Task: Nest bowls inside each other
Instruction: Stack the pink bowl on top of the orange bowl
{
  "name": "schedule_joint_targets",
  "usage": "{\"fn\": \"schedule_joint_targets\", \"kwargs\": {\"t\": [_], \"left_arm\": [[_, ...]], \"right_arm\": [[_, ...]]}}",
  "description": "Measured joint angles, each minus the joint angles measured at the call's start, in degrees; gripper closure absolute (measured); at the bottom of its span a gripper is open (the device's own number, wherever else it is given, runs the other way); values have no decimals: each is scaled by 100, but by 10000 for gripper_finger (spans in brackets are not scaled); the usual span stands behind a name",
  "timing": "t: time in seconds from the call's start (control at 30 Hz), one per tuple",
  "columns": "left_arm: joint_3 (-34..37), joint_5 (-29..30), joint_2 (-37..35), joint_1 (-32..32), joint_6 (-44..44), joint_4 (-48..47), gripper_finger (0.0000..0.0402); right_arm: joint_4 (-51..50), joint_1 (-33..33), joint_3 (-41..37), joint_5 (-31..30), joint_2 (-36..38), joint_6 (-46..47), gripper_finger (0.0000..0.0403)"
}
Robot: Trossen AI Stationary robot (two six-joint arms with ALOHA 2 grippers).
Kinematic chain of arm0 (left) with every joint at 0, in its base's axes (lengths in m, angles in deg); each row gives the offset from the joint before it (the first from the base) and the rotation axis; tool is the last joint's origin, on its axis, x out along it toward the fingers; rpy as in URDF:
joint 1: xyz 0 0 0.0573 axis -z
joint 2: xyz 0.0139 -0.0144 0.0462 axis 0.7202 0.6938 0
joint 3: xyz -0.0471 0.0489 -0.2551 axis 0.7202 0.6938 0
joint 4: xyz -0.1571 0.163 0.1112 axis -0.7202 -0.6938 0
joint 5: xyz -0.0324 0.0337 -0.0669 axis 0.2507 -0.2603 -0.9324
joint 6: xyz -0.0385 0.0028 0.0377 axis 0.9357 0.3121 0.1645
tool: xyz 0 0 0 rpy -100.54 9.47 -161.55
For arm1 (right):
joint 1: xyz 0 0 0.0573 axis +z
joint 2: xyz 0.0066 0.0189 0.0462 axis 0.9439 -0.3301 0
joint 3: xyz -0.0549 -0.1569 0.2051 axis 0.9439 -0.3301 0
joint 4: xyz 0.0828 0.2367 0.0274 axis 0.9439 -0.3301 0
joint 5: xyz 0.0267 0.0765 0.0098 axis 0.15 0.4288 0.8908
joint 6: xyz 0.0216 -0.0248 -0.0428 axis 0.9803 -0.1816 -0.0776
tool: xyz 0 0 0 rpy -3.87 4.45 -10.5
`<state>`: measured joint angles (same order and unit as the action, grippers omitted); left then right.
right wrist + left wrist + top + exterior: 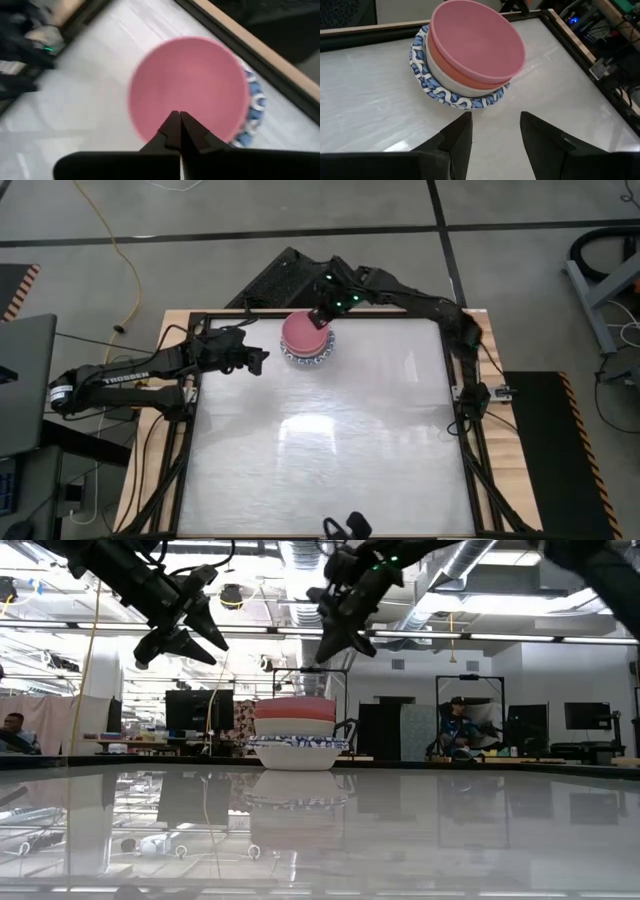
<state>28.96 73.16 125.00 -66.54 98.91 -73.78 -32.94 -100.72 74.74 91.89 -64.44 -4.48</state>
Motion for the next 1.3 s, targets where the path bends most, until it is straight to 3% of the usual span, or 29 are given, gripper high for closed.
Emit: {"fn": "schedule_joint_targets", "kwargs": {"t": [0.17, 0.3, 0.5, 0.67, 1.3], "left_arm": [[0, -21, -2, 2, -58, 22, 246], [0, -22, -2, 2, -141, 41, 246], [0, -21, -2, 2, -137, 69, 246], [0, -39, -2, 4, -39, 62, 246], [0, -42, -4, 0, -73, 51, 246]], "right_arm": [[1547, -74, -1777, 298, 1183, 245, 390], [3444, -128, -3350, 479, 2102, 881, 398], [5713, 81, -4914, 270, 2251, 1568, 400], [6653, 168, -5306, 85, 1938, 1770, 401], [6654, 161, -5309, -146, 1185, 1429, 402]]}}
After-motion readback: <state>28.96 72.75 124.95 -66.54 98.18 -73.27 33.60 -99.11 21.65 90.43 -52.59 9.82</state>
